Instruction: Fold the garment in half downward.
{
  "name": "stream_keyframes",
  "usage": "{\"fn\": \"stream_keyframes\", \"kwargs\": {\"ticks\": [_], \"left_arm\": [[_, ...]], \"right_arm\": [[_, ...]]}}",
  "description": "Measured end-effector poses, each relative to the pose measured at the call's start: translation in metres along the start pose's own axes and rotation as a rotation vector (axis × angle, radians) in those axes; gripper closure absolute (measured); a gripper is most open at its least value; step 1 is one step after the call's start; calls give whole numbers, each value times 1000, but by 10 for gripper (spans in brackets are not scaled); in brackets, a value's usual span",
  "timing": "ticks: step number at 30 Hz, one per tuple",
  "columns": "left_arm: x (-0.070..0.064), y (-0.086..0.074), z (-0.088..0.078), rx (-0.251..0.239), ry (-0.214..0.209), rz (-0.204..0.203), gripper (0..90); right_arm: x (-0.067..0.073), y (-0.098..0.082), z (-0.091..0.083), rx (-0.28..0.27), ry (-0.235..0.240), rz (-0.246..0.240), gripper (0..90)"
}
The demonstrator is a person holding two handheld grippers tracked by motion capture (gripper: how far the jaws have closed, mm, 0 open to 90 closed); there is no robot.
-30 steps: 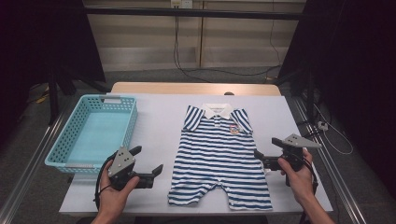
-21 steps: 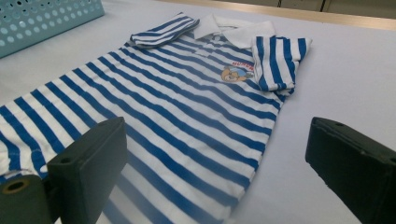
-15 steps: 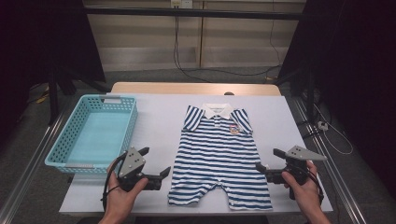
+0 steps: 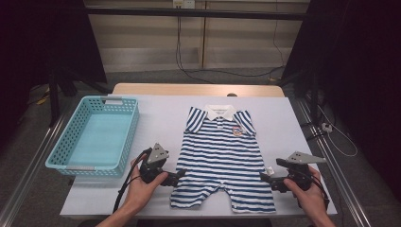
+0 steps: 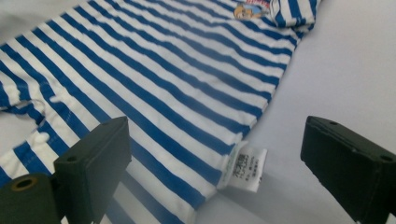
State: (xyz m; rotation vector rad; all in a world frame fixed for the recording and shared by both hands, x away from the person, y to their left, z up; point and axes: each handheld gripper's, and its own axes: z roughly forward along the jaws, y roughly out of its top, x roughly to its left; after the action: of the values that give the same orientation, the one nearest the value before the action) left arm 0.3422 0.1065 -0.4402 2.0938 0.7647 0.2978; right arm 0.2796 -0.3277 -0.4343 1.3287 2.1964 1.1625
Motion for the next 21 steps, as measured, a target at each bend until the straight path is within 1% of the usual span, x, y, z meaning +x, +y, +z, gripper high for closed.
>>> {"fn": "stream_keyframes", "kwargs": {"ticks": [1, 2, 3, 4, 5, 6, 7, 8, 9, 10, 11, 12, 13, 14, 15, 16, 17, 19, 21], "left_arm": [[0, -1, 1, 16, -5, -16, 61], [0, -2, 3, 36, -9, -34, 61], [0, -2, 3, 68, -4, -22, 61], [-2, -3, 4, 82, -5, -40, 61], [-3, -3, 4, 99, -28, -35, 62], [-4, -3, 4, 110, -52, -22, 63], [-5, -4, 5, 123, -55, -5, 63], [-7, -5, 6, 146, -54, -3, 66], [-9, -6, 7, 168, -47, -7, 75], [-10, -8, 8, 173, -43, -8, 86], [-9, -8, 7, 191, -42, 0, 99], [-10, -9, 7, 179, -29, -4, 123], [-9, -8, 5, 182, -17, 2, 164], [-9, -8, 5, 185, -9, -10, 208], [-8, -8, 4, 185, 3, 8, 257], [-9, -8, 3, 196, 13, 10, 310], [-9, -8, 2, 198, 5, 15, 349], [-12, -7, 0, 203, 0, 26, 417], [-15, -7, -2, 205, -18, 39, 510]], "right_arm": [[-1, -1, 1, 11, -2, -4, 87], [-1, -1, 2, 23, 10, 1, 87], [-2, -2, 3, 35, 15, -1, 86], [-2, -2, 4, 53, 16, 10, 89], [-2, -2, 4, 67, 11, 10, 98], [-1, -3, 5, 74, 9, 1, 112], [0, -3, 4, 90, 1, -8, 124], [1, -2, 4, 90, -2, -16, 126], [3, -1, 3, 95, -4, -11, 134], [3, -2, 3, 102, -3, -18, 152], [4, -2, 4, 118, -2, -16, 180], [3, -2, 5, 134, -7, -27, 217], [2, -2, 5, 151, -16, -34, 267], [2, -3, 6, 171, -21, -23, 347], [1, -3, 6, 189, -41, -45, 414], [0, -4, 7, 192, -51, -57, 421], [0, -3, 8, 199, -46, -54, 420], [-1, -4, 12, 212, -50, -55, 432], [0, -3, 12, 216, -59, -68, 438]]}}
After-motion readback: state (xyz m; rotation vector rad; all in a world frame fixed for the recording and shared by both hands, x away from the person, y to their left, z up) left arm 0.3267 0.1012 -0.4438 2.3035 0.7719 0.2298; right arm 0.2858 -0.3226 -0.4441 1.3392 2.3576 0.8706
